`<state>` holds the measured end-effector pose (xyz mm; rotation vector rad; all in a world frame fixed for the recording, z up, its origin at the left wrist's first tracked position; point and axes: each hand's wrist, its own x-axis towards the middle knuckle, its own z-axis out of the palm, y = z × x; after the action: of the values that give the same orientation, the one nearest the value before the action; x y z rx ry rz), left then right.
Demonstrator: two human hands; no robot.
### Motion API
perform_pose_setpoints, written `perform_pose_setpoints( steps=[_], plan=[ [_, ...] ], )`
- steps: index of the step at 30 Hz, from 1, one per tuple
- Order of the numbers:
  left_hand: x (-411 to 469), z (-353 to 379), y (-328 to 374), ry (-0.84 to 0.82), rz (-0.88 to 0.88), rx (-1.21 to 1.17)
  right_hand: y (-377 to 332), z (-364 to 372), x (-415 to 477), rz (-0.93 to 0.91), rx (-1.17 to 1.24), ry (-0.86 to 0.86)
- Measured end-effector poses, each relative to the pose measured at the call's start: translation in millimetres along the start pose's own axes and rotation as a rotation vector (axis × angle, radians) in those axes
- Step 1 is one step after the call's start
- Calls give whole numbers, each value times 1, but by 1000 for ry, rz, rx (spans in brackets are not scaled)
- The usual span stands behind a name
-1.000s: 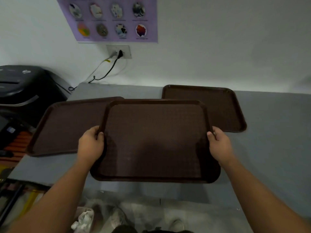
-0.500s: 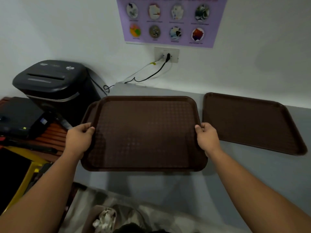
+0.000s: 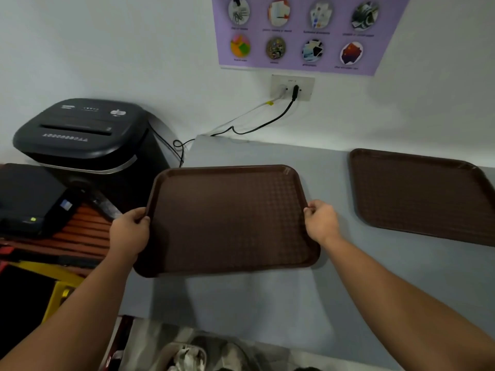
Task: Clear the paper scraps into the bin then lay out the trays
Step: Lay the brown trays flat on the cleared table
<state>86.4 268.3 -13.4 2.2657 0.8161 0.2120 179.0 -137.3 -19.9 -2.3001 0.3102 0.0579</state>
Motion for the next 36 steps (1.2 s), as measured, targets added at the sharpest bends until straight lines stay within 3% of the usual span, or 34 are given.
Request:
perform_pose_setpoints(
  steps=[14, 26, 32, 36],
  plan=[
    [31, 22, -18, -16, 18, 77, -8, 25, 10, -33, -245, 0],
    [22, 13, -9, -122, 31, 134, 6, 23, 13, 26, -157, -18],
    [14, 25, 30, 41, 145, 147, 12, 7, 10, -14, -96, -34],
    [-6, 59, 82, 44, 249, 103, 22, -17, 9, -52, 9, -36]
  ],
)
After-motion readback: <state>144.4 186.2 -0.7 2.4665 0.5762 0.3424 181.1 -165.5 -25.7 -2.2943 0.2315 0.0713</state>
